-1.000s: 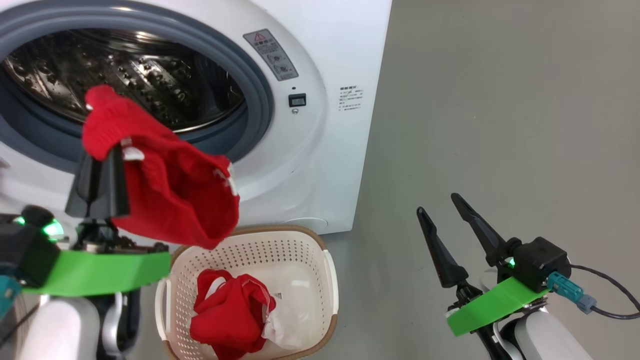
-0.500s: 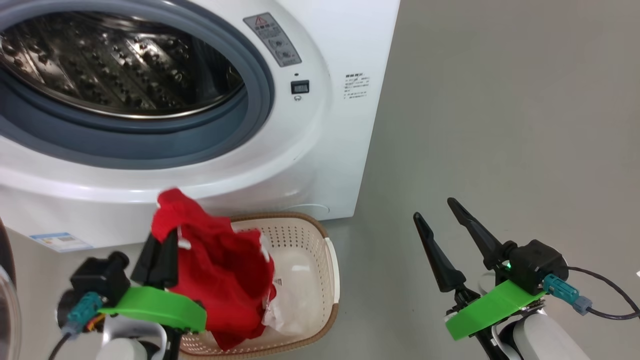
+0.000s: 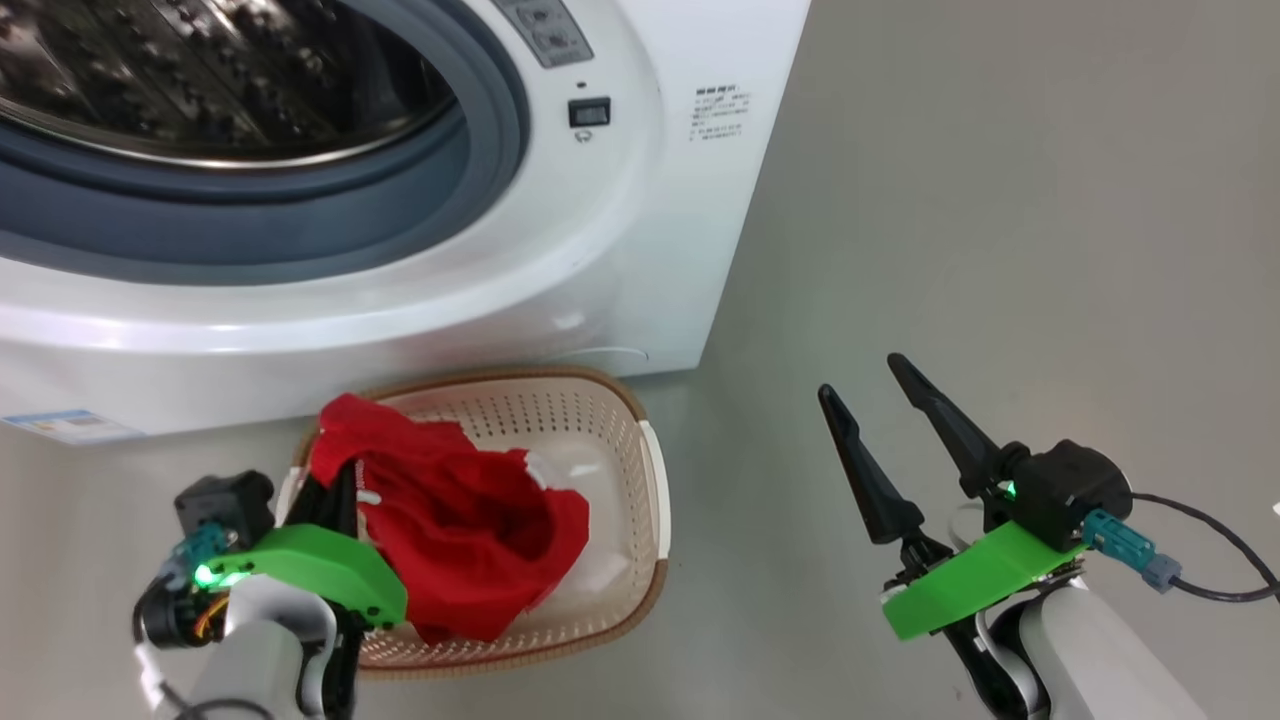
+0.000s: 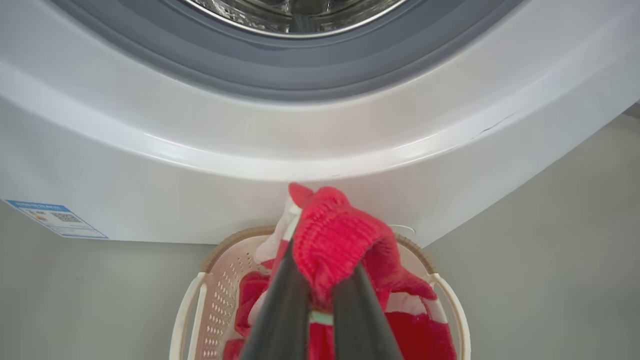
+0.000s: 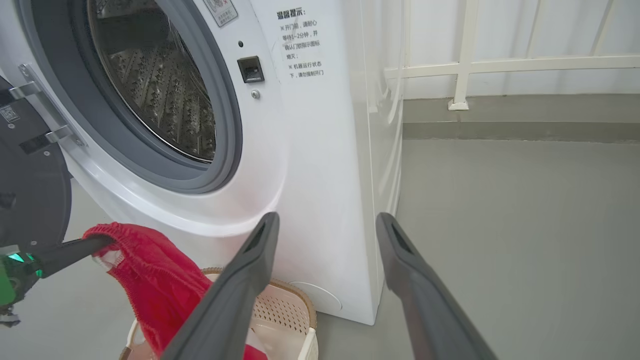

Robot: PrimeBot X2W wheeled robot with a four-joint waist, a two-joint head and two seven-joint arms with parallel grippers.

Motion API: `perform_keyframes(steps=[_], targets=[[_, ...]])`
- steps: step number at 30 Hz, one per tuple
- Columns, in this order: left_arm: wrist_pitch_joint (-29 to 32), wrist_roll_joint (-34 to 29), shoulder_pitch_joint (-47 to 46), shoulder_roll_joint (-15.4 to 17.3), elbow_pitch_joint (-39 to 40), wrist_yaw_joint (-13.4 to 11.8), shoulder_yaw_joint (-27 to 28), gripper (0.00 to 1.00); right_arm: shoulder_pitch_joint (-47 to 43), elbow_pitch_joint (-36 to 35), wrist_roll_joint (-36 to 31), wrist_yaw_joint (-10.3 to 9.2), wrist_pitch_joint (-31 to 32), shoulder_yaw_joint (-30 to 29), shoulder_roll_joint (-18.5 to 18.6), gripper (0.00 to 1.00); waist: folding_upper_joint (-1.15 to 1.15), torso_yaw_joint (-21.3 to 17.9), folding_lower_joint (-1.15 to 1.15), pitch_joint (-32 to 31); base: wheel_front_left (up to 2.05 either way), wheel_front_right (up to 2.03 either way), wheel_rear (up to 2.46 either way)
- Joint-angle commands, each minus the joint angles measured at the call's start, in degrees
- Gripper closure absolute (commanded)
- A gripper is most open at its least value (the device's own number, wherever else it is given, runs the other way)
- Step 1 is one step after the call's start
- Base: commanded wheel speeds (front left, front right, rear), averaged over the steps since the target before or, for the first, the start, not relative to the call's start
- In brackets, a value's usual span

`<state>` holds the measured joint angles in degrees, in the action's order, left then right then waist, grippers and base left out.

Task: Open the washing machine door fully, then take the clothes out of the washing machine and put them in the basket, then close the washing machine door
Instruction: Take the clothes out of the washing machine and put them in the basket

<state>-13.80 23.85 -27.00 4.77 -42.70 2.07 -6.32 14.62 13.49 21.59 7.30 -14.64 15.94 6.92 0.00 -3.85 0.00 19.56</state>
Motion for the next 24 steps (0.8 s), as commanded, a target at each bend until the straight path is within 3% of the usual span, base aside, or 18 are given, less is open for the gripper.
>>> perform_keyframes(steps=[1,9,14,24], targets=[[-0.81,-0.36,-1.66,1.28,-0.51,0.43,1.22,1.0,0.99,-1.27,0.2,0.19,-0.36,1.33,-0.17,0.0,0.0,-0.86,0.0,2.13,0.0,0.0,0.0],[-0.29,-0.73,-8.45,1.2,-15.98,3.5,-1.46,1.0,3.27,-1.64,0.53,0.19,-0.36,1.91,-0.69,0.0,0.0,-2.57,0.0,6.43,0.0,0.0,0.0],[0.76,0.38,-11.4,0.54,-23.48,3.93,-1.61,1.0,4.5,-1.57,0.75,0.19,-0.36,2.83,-0.89,0.0,0.0,-3.77,0.0,8.53,0.0,0.0,0.0],[1.7,-0.01,-14.43,1.15,-29.37,4.45,-3.44,1.0,6.01,-1.35,1.42,0.19,-0.36,3.74,-1.09,0.0,0.0,-5.44,0.0,11.36,0.0,0.0,0.0]])
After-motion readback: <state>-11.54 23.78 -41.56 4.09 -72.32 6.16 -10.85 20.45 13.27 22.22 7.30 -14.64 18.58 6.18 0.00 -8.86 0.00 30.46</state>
